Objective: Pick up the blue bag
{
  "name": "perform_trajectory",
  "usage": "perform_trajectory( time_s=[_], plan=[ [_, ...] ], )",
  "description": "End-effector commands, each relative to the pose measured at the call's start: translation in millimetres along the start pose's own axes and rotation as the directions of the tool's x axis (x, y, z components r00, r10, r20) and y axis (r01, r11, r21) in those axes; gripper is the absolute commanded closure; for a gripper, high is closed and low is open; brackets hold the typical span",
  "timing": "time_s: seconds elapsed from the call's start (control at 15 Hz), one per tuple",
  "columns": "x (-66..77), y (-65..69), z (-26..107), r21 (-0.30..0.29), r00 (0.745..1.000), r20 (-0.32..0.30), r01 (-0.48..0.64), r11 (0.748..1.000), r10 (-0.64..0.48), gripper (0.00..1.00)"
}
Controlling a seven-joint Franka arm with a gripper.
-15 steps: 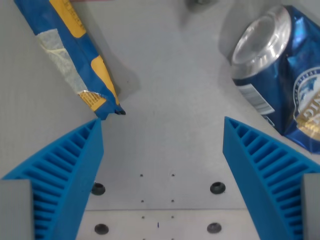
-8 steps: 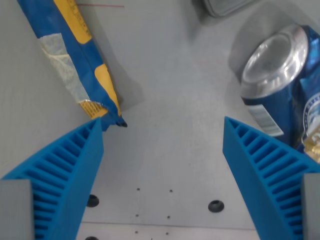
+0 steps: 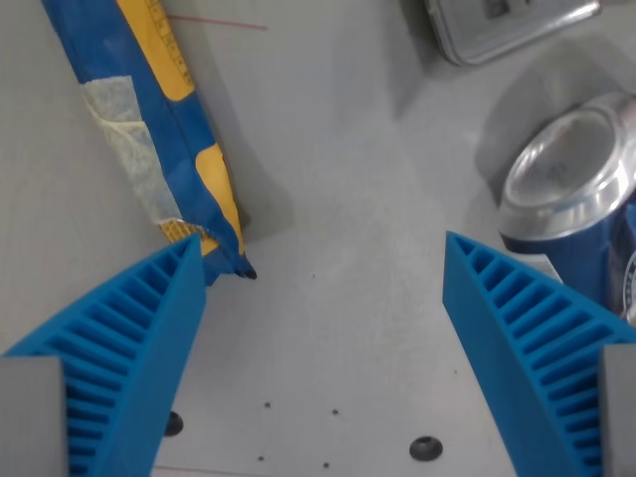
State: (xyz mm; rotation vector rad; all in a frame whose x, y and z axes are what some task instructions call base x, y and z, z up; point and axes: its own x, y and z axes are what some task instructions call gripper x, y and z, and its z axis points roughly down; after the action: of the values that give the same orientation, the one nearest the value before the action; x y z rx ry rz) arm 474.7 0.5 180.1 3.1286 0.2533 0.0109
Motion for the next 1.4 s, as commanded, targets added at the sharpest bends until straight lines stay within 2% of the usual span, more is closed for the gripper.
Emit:
perform_trajectory(
  time_s=[0.07, 0.73, 1.4],
  plan=[
    [-2.5, -2.1, 6.8, -0.028, 0.990, -0.096, 0.105, 0.994, -0.107, 0.00],
    [2.1, -5.3, 21.9, -0.032, 0.986, -0.096, 0.134, 0.990, -0.137, 0.00],
    [4.5, -7.2, 29.2, -0.033, 0.985, -0.092, 0.141, 0.990, -0.143, 0.00]
  ],
)
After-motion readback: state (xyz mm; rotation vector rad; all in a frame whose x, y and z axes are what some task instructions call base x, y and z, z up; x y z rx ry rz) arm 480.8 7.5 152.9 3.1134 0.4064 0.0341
